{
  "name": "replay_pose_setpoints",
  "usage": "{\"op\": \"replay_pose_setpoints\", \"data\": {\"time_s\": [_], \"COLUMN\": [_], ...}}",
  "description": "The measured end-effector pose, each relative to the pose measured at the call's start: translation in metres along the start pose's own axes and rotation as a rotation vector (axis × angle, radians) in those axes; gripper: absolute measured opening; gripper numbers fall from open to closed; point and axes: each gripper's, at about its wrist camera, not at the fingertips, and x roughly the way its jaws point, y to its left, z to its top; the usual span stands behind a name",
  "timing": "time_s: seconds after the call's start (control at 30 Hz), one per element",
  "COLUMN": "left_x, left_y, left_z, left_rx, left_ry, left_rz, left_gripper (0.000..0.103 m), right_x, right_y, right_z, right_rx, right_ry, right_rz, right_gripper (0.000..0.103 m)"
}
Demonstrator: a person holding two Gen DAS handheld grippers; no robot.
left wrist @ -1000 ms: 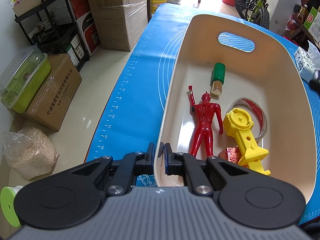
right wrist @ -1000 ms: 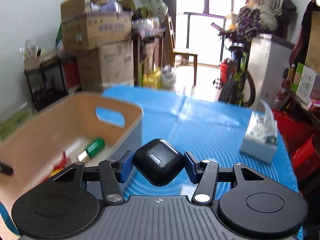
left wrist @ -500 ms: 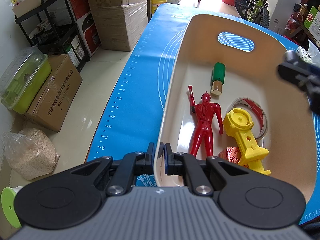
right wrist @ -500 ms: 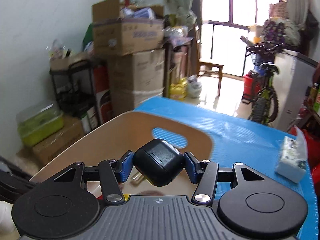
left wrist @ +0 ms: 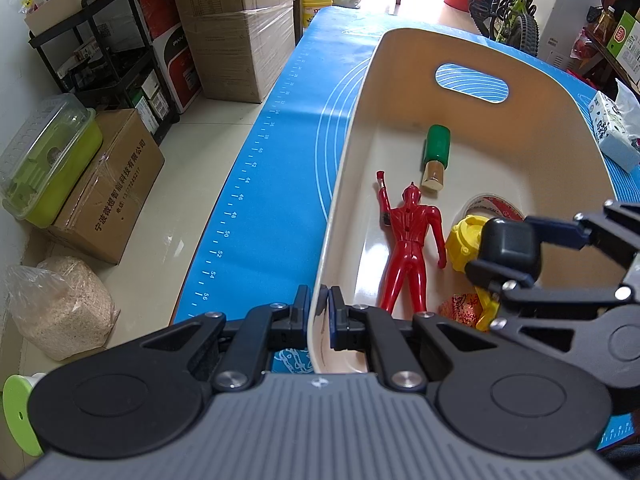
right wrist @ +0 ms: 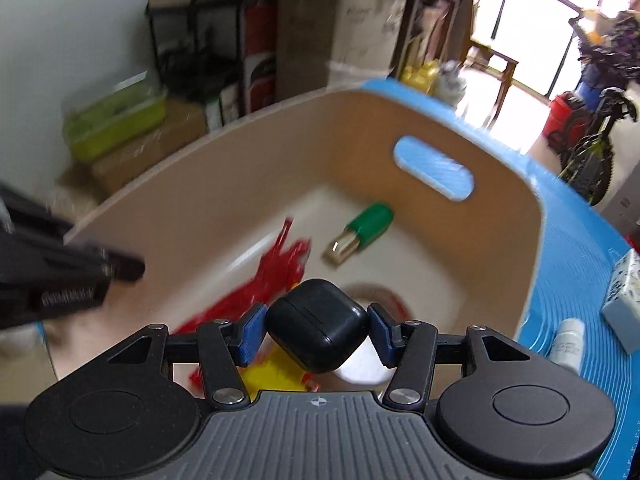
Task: Organize rigid objects
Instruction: 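Carry the black earbud case into the basket and release it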
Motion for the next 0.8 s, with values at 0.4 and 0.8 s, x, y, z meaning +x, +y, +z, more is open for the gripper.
{"op": "replay_pose_setpoints", "data": {"time_s": [0.4,0.8], "left_x": [0.0,0.0], "left_y": [-0.002,-0.002], "left_z": [0.001,0.0], "left_rx": [0.004,0.005], "left_ry": [0.001,0.001], "left_rz": [0.007,0.007], "left_gripper": [0.011,0.011], "right_x": [-0.028,-0.08], "right_y": [-0.026,-0.085], "right_z": [-0.004,-0.011], "right_rx": [0.094,0.233], "right_ry": [-0.088,-0.246], "right_rz": [0.027,-0.132], "right_gripper": [0.085,0.1]}}
